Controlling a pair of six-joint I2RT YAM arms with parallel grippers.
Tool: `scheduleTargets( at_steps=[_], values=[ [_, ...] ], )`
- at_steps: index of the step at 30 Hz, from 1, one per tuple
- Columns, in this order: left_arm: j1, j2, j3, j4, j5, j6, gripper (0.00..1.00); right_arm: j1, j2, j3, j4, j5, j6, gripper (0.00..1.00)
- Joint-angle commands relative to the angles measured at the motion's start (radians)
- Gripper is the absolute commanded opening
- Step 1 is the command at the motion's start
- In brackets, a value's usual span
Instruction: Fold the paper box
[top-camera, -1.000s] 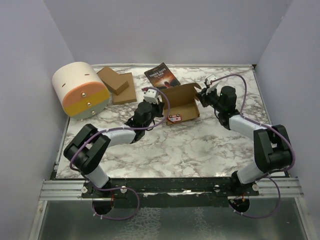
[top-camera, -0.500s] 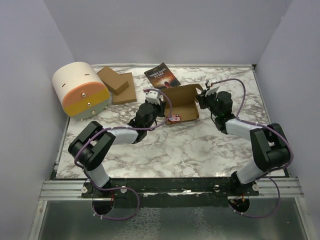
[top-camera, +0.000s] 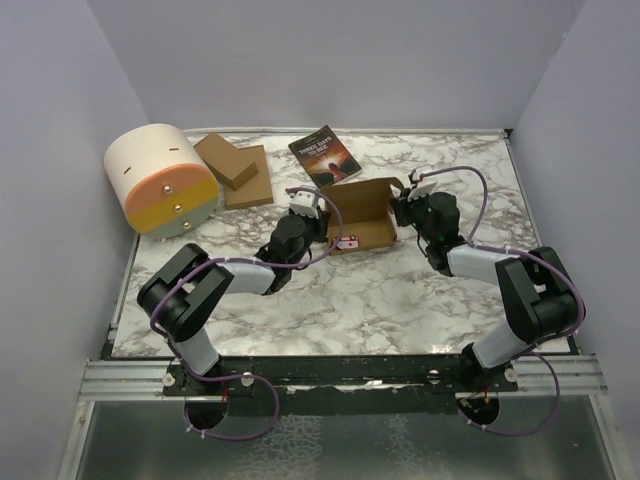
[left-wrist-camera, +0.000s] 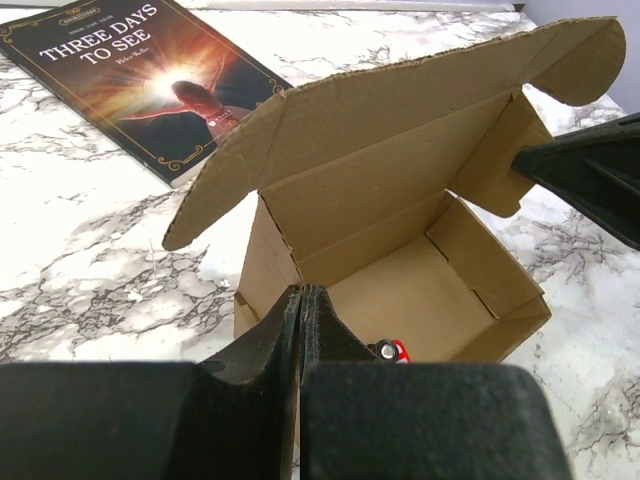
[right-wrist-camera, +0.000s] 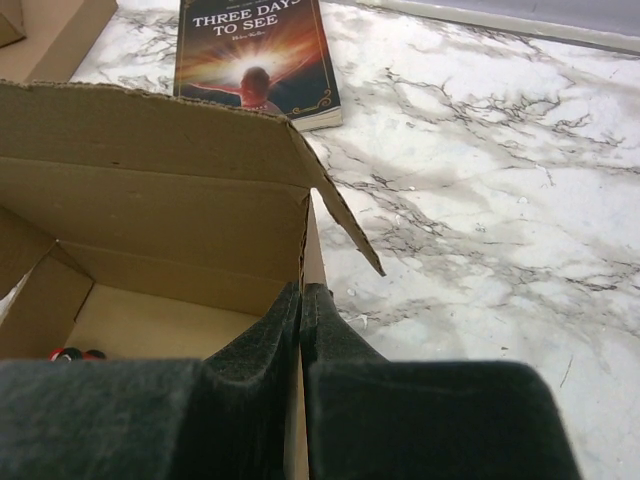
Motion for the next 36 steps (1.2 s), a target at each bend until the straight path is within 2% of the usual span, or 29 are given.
scheduleTargets(
  at_steps=[1,11,36],
  values=[
    [-0.016,-0.026,-0.033,0.056,0.008,-0.007,0.0,0.037,-0.011,-0.027,0.03,0.027,0.036,0.01],
    [-0.038,-0.025,-0.072,0.08,-0.001,-0.033,0.0,0.062,-0.025,-0.073,0.026,0.048,0.102,0.01],
    [-0.064,-0.05,-0.141,0.087,-0.022,-0.047,0.0,0.062,-0.08,-0.118,-0.095,0.002,0.071,0.02]
  ],
)
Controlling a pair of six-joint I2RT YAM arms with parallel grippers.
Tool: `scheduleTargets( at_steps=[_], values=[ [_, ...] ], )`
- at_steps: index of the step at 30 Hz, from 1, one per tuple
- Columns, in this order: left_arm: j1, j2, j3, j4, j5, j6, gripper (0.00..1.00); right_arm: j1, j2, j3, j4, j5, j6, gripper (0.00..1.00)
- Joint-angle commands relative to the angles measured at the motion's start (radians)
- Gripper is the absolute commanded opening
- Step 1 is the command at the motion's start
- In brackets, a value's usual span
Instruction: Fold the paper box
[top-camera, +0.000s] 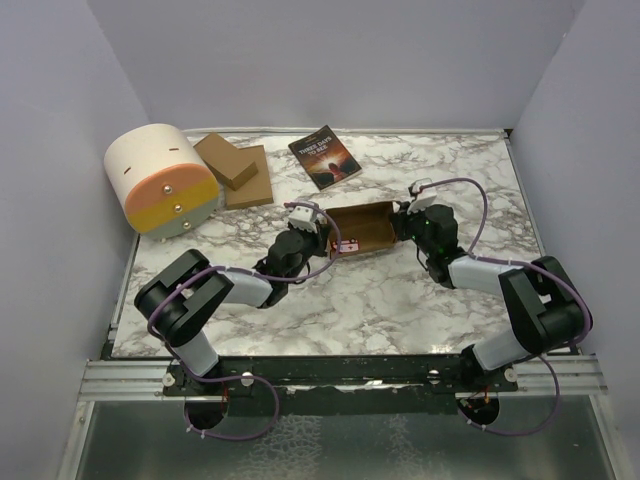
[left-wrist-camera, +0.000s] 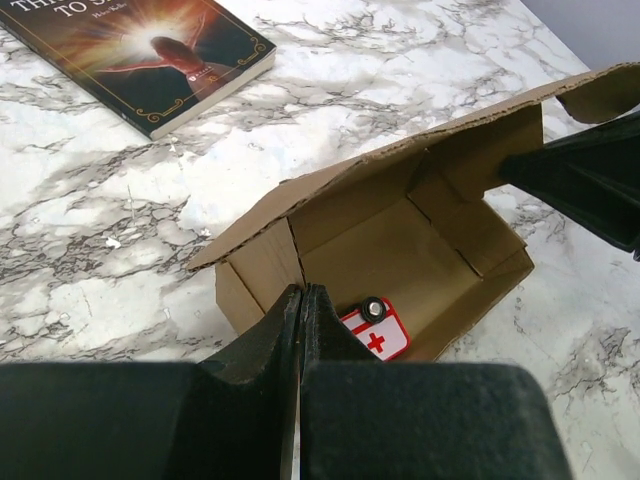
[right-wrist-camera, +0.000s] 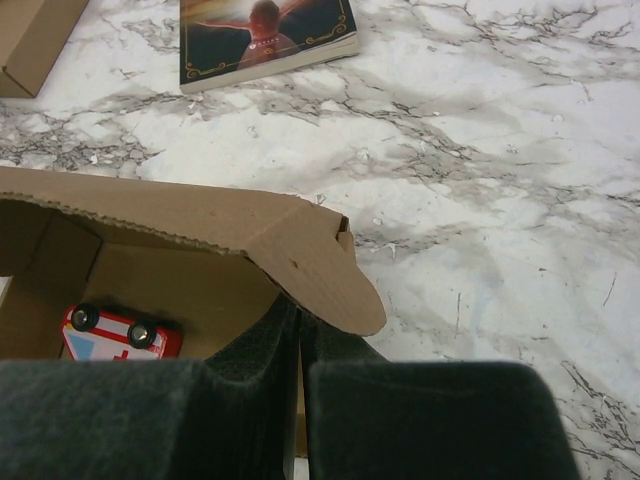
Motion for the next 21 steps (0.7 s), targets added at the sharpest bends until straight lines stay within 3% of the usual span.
scheduleTargets(
  at_steps=[1,17,21],
  values=[
    [-0.013,-0.021,-0.024,0.003,0.002,-0.022,0.0,0.015,-0.018,-0.017,-0.067,-0.053,0.002,0.02],
    [-0.017,-0.014,-0.044,0.006,-0.002,-0.031,0.0,0.015,-0.038,0.001,-0.153,-0.02,0.036,0.08],
    [-0.019,-0.014,-0.042,0.003,-0.005,-0.028,0.0,0.015,-0.044,0.017,-0.175,0.005,0.042,0.16]
  ],
)
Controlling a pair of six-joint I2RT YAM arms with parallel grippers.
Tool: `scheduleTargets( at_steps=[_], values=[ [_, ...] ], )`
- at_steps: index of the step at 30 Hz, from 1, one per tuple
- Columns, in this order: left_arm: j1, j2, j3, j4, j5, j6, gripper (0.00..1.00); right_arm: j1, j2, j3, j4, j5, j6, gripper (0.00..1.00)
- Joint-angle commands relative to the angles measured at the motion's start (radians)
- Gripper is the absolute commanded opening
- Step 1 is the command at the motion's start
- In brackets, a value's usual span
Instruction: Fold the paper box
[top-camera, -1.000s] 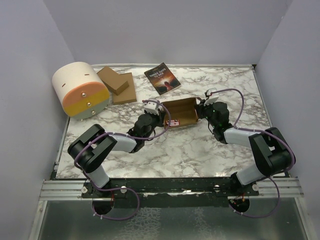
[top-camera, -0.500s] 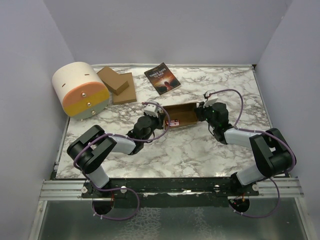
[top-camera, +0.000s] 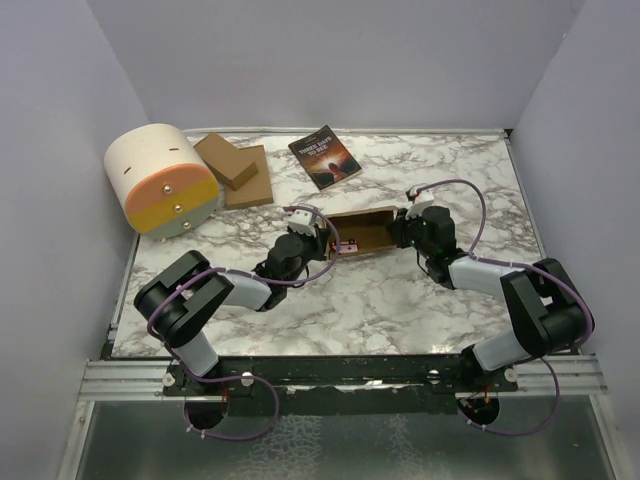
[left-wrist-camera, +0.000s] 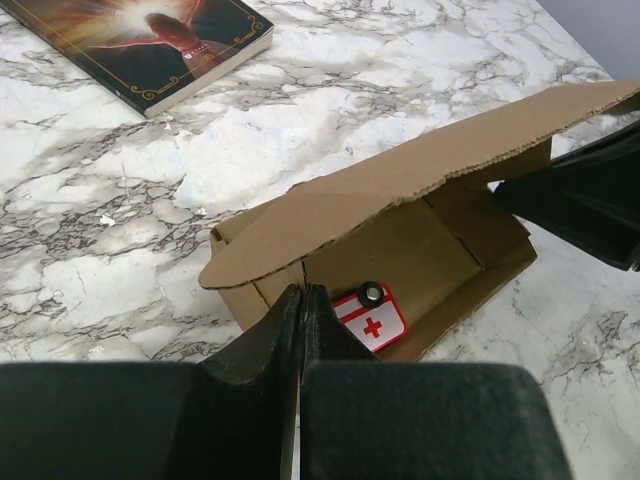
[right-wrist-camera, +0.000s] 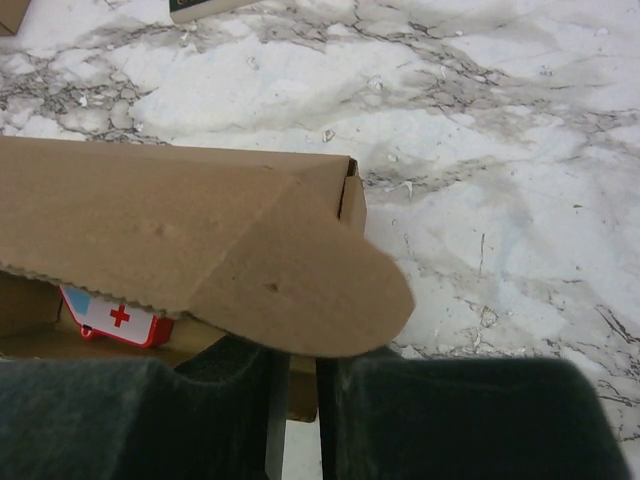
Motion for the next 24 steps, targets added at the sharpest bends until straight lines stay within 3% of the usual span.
scheduleTargets(
  at_steps=[1,10,15,24],
  values=[
    [-0.01,-0.008,-0.009,-0.006,-0.005,-0.012,0.0,0.009,-0.027,0.021,-0.062,0.027,0.021,0.19],
    [-0.011,-0.002,-0.005,-0.012,-0.006,-0.01,0.0,0.007,-0.062,0.021,-0.067,0.044,0.019,0.33],
    [-0.013,-0.003,-0.005,-0.018,-0.01,-0.007,0.0,0.006,-0.096,0.024,-0.082,0.036,0.009,0.47],
    [-0.012,-0.006,-0.007,-0.027,-0.018,-0.003,0.0,-0.025,-0.186,0.029,-0.182,-0.045,-0.067,0.58]
  ],
)
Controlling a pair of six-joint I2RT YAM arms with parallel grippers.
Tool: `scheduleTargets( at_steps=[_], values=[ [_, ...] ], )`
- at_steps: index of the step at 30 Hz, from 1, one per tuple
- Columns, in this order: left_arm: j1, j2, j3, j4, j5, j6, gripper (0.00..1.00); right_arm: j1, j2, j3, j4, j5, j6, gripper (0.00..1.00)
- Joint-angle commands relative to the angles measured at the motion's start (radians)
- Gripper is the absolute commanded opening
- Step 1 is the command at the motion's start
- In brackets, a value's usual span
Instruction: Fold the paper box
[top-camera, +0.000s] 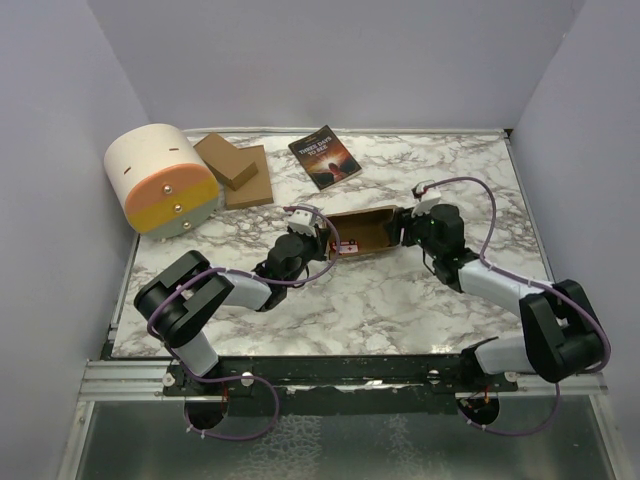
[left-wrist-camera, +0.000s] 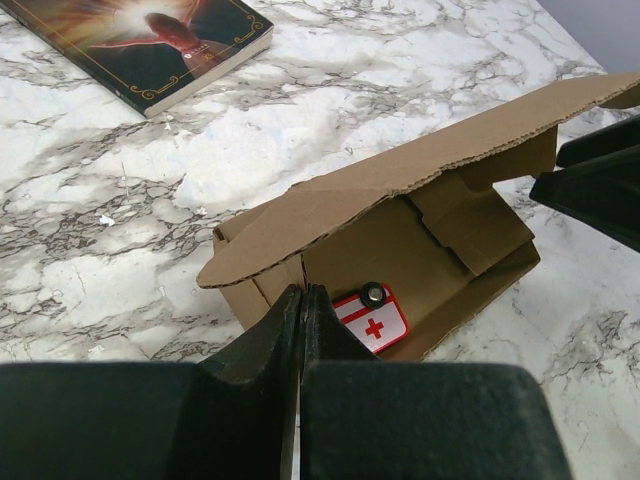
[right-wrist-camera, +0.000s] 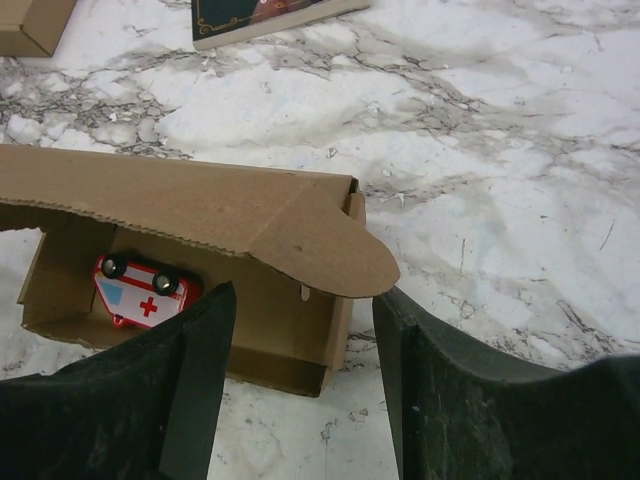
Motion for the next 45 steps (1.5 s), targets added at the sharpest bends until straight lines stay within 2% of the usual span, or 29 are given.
scheduleTargets(
  at_steps=[1,5,10,12,17,22,26,28,35,38,45],
  values=[
    [-0.011,-0.006,-0.007,-0.028,-0.016,-0.002,0.0,-0.025,-0.077,0.028,-0.094,-0.08,-0.081,0.59],
    [-0.011,-0.006,-0.006,-0.034,-0.018,0.0,0.0,-0.089,-0.115,0.048,-0.213,-0.241,-0.167,0.63],
    [-0.011,-0.005,0.001,-0.041,-0.016,0.003,0.0,-0.229,-0.136,0.127,-0.446,-0.696,-0.416,0.63],
    [-0.01,-0.003,0.001,-0.039,-0.015,0.003,0.0,-0.262,-0.14,0.167,-0.576,-0.803,-0.572,0.63],
    [-0.011,-0.003,-0.003,-0.037,-0.015,0.005,0.0,-0.272,-0.157,0.281,-0.914,-0.919,-1.021,0.69],
    [-0.011,-0.002,-0.004,-0.035,-0.012,0.004,0.0,-0.272,-0.119,0.428,-1.091,-1.027,-1.334,0.99],
    [-0.011,-0.002,-0.002,-0.033,-0.009,0.002,0.0,-0.266,-0.022,0.537,-1.136,-1.114,-1.467,1.0],
    [-0.01,-0.003,-0.001,-0.035,-0.008,0.002,0.0,-0.238,0.042,0.614,-1.164,-1.083,-1.51,1.0],
    [-0.01,-0.006,-0.001,-0.038,-0.011,0.004,0.0,-0.077,0.159,0.741,-1.103,-0.867,-1.448,0.75],
    [-0.01,-0.005,-0.002,-0.036,-0.01,0.003,0.0,-0.054,0.187,0.756,-1.083,-0.804,-1.441,0.69],
    [-0.01,-0.002,0.004,-0.036,-0.008,0.005,0.0,-0.015,0.218,0.749,-1.075,-0.701,-1.474,0.49]
  ],
)
